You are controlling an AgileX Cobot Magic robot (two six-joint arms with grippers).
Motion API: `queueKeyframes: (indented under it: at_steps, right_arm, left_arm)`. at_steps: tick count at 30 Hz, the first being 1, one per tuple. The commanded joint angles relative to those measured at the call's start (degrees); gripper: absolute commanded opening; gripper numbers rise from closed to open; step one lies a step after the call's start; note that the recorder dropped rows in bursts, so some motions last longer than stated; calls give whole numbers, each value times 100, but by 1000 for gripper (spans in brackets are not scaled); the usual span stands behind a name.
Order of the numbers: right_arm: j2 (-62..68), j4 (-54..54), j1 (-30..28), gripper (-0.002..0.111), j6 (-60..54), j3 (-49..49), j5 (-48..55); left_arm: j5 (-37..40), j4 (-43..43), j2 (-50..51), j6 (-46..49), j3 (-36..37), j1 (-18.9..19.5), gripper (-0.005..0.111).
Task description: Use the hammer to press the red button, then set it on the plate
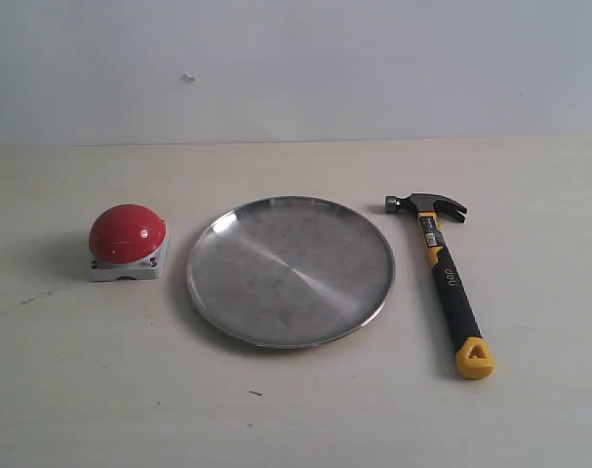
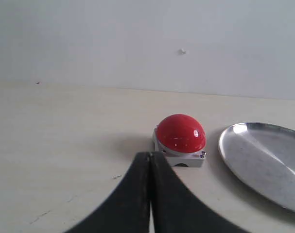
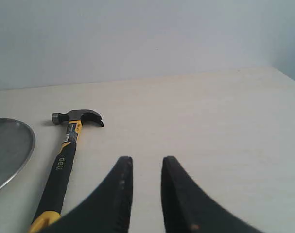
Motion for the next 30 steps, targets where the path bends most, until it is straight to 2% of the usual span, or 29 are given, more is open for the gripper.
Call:
queueKeyframes:
  at_steps: [1, 15, 17, 19, 22, 27, 28, 30]
  right_arm:
    - [-39, -17, -28, 22, -46, 24, -72]
    - [-39, -179, -28, 22, -46, 24, -697]
    - [-39, -379, -28, 22, -248, 24, -1039]
    - [-39, -239, -28, 22, 33, 24, -1876]
    - [-39, 269, -28, 22, 1170, 24, -2868]
    - [-39, 480, -28, 22, 1416, 24, -3386]
    - [-39, 733, -28, 22, 1427, 24, -3560]
    - [-28, 1996, -28, 20, 1646, 24, -3976]
  left_arm:
    - [-8, -1, -33, -14, -7, -18, 0]
    - [-8, -1, -33, -14, -7, -18, 0]
    - [-8, -1, -33, -14, -7, -18, 0]
    - [-8, -1, -33, -14, -7, -18, 0]
    - [-8, -1, -33, -14, -7, -18, 0]
    - [-8, -1, -33, -14, -7, -18, 0]
    - [-8, -1, -33, -14, -7, -18, 0]
    - [-8, -1, -33, -14, -7, -18, 0]
